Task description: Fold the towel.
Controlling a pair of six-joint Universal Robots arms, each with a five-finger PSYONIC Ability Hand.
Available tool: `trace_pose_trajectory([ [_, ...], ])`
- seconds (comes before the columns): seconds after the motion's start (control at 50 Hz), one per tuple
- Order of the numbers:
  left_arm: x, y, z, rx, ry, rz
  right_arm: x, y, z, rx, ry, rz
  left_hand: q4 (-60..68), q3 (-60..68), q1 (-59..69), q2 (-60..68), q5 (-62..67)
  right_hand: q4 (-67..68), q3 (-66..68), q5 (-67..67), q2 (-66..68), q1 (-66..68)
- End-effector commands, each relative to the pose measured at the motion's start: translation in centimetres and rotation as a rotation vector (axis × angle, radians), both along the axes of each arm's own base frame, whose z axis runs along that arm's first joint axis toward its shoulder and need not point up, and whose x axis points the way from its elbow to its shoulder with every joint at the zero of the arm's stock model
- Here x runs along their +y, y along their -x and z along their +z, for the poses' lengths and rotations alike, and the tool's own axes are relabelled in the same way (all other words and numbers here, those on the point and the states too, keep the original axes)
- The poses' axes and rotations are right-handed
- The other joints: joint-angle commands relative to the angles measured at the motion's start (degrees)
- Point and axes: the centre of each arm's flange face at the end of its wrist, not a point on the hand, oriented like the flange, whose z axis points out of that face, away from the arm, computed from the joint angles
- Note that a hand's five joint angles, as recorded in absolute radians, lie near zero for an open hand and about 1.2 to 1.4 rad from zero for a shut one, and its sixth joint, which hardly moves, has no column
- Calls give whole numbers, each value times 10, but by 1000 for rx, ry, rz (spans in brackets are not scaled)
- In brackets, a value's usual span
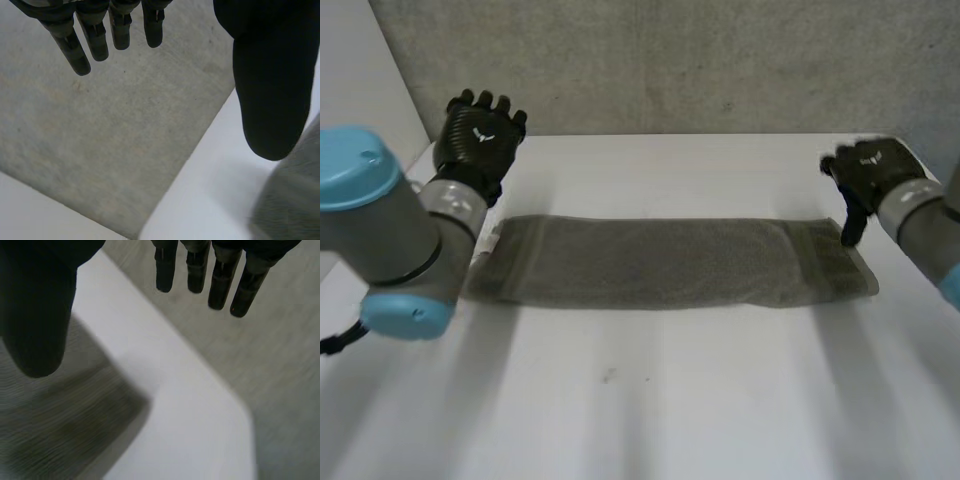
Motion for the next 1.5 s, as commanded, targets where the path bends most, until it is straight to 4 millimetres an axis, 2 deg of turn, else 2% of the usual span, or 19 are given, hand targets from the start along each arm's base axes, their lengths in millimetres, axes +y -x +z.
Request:
trace_pose_trajectory([
  [0.02, 33, -19, -12, 208, -154, -1, 19, 28, -29, -109, -285, -85, 4, 4, -3, 5, -18, 130, 139, 133, 134, 144],
  [0.12, 51, -26, -28, 332, -258, -2, 16, 42, -55, -151, -315, -50, 4, 4, -3, 5, -18, 208, 216, 211, 211, 222],
  [0.34, 51, -35, -40, 346, -297, 30, 0, 52, -92, -122, -258, -61, 4, 4, -3, 5, -18, 262, 270, 264, 265, 276],
  [0.4, 50, -36, -42, 344, -301, 34, -2, 55, -102, -93, -266, -56, 4, 4, -3, 5, -18, 334, 342, 337, 338, 348],
  [0.48, 49, -37, -42, 345, -300, 39, -9, 64, -115, -53, -278, -69, 4, 4, -3, 5, -18, 662, 670, 665, 665, 676],
  [0.66, 48, -40, -44, 344, -306, 49, -24, 97, -110, 71, -230, -197, 4, 4, -3, 5, -18, 663, 671, 666, 667, 677],
  [0.8, 49, -40, -45, 343, -309, 49, -47, 153, -90, 211, -133, -378, 4, 4, -3, 5, -18, 663, 671, 666, 667, 677],
  [0.9, 50, -40, -46, 342, -311, 51, -54, 154, -67, 199, -47, -379, 4, 4, -3, 5, -18, 663, 671, 666, 667, 677],
  [0.94, 50, -40, -46, 342, -311, 51, -55, 146, -60, 168, -11, -365, 4, 4, -3, 5, -18, 663, 671, 666, 667, 677],
  [1.0, 50, -41, -45, 342, -309, 52, -48, 102, -33, 60, 89, -268, 4, 4, -3, 5, -18, 663, 671, 666, 667, 677],
  [1.04, 49, -42, -45, 343, -309, 56, -33, 52, -7, -57, 175, -145, 4, 4, -3, 5, -18, 663, 671, 666, 667, 677],
  [1.1, 49, -43, -45, 344, -307, 59, -25, 27, -1, -108, 200, -79, 4, 4, -3, 5, -18, 663, 671, 666, 667, 677],
  [1.14, 49, -43, -44, 346, -305, 60, 0, -27, 5, -178, 235, 89, 4, 4, -3, 5, -18, 663, 671, 666, 667, 677],
  [1.16, 49, -43, -44, 346, -305, 60, 0, -28, 5, -179, 235, 90, 4, 4, -3, 5, -18, 663, 671, 666, 667, 677],
  [1.18, 48, -44, -44, 346, -306, 64, 16, -56, 4, -200, 245, 187, 4, 4, -3, 5, -18, 663, 671, 666, 667, 677],
  [1.26, 48, -45, -45, 346, -307, 68, 74, -140, -22, -238, 227, 506, 4, 4, -3, 5, -18, 663, 671, 666, 667, 677],
  [1.32, 48, -45, -45, 346, -307, 68, 91, -159, -33, -248, 214, 592, 4, 4, -3, 5, -18, 663, 671, 666, 667, 677],
  [1.36, 49, -45, -45, 346, -308, 69, 120, -187, -64, -238, 156, 701, 4, 4, -3, 5, -18, 663, 671, 666, 667, 677],
  [1.5, 50, -45, -47, 343, -316, 67, 162, -214, -117, -192, 48, 807, 4, 4, -3, 5, -18, 663, 671, 666, 667, 677],
])
